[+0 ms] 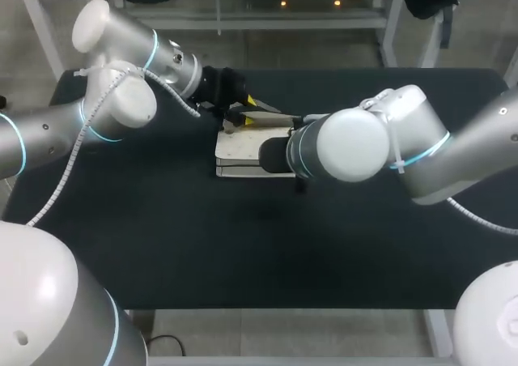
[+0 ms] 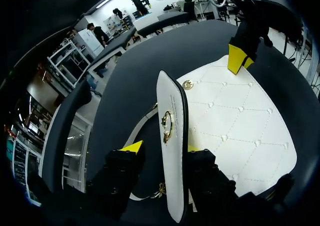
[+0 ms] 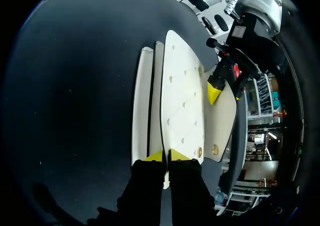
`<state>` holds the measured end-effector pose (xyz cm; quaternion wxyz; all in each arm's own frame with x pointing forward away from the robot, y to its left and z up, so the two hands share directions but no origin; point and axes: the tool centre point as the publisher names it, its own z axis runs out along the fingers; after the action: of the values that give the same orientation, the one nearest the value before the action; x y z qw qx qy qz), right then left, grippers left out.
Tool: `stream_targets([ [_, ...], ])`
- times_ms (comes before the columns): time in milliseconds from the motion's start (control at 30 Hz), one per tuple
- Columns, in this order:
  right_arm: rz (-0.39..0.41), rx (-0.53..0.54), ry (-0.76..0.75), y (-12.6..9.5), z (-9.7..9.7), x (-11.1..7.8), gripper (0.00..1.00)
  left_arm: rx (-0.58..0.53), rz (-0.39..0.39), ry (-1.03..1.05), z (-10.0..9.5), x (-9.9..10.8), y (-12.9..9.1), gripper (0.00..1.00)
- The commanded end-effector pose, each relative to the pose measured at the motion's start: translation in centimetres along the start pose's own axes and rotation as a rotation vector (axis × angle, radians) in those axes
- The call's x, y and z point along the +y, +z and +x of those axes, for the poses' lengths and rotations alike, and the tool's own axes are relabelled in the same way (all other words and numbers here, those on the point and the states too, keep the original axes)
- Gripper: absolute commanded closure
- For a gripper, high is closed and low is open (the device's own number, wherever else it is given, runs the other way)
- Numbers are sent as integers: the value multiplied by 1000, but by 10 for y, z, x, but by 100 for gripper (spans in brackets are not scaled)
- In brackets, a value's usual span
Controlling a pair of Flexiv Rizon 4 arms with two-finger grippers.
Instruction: Pick up the bag, open it, inspect its contents, close it, and place it on the opposite side
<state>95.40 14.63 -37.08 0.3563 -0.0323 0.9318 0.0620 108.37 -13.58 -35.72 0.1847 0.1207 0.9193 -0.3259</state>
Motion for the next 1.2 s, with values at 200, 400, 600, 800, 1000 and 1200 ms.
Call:
stream_targets([
  [200, -4, -3, 0, 0, 2, -2, 100, 15, -4, -22, -6, 2, 6, 100],
  [400, -4, -3, 0, 0, 2, -2, 100, 31, 10, -51, -8, 5, 5, 100],
  [600, -4, -3, 0, 0, 2, -2, 100, 55, 17, -72, -14, 3, 1, 100],
  [800, 5, -2, -3, -1, 2, -1, 100, 81, 33, -98, -24, 4, -4, 100],
  [1000, 12, 1, 5, -9, 0, 0, 0, 84, 40, -99, -31, -4, -14, 100],
  [1200, -34, -35, 3, -34, -3, 1, 0, 64, 55, -100, -41, -13, -28, 100],
])
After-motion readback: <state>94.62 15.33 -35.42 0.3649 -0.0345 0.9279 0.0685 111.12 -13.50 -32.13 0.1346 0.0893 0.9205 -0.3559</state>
